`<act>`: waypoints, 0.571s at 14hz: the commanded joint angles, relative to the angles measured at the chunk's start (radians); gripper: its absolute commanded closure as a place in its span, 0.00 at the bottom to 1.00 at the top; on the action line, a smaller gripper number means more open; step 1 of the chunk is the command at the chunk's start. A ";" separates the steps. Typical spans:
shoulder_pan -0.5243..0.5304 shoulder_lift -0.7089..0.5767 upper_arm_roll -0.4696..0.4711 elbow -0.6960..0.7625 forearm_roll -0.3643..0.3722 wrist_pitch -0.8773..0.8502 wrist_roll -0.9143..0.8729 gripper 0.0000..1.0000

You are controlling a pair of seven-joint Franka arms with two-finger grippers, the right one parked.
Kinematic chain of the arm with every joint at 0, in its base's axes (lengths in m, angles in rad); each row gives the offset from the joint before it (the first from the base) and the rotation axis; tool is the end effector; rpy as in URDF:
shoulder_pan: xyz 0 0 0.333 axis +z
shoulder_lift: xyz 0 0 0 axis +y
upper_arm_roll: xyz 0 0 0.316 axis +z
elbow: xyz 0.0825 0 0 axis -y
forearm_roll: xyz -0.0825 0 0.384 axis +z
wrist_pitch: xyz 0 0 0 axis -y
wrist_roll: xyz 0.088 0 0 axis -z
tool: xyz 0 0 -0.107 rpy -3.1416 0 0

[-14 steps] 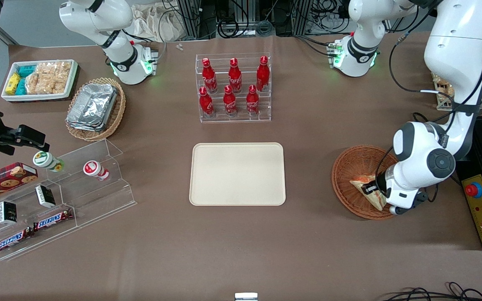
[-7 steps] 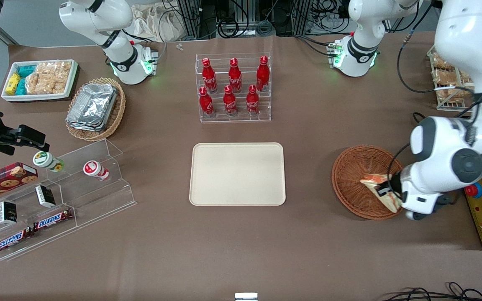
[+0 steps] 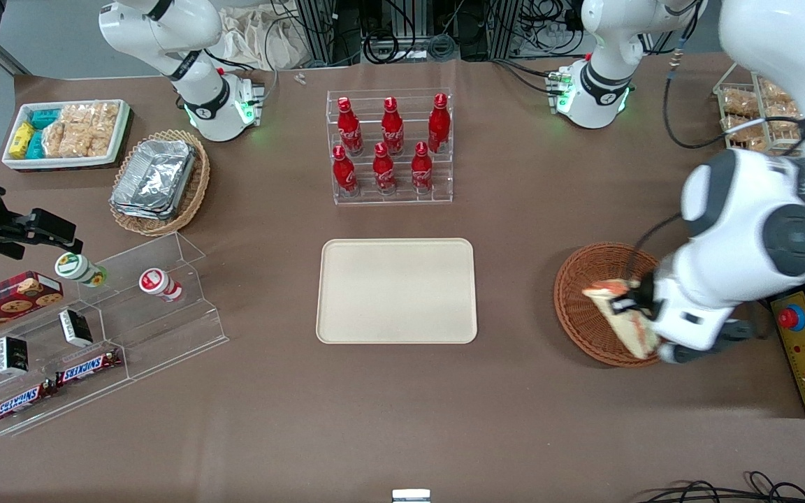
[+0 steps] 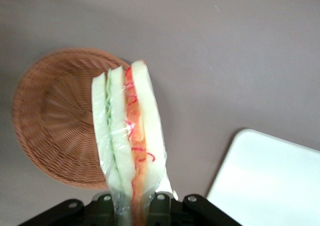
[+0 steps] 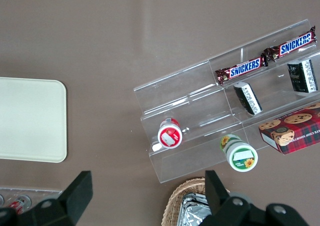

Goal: Place sandwich from basket to tray
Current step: 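Lift the sandwich and carry it with the left gripper over the tray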

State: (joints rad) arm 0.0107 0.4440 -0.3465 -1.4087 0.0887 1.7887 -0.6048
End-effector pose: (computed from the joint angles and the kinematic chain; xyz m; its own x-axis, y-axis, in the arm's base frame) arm 0.6568 -0.1793 0.4567 0.9602 0.2715 -0.0659 0.2737 -0.9614 0.0281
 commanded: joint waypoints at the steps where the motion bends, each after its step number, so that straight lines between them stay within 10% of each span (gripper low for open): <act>1: -0.087 0.035 -0.003 0.014 0.005 0.038 -0.018 1.00; 8: -0.303 0.133 0.003 -0.157 0.048 0.337 -0.128 1.00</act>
State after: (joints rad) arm -0.2624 0.5589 -0.3538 -1.5448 0.1062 2.0646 -0.7130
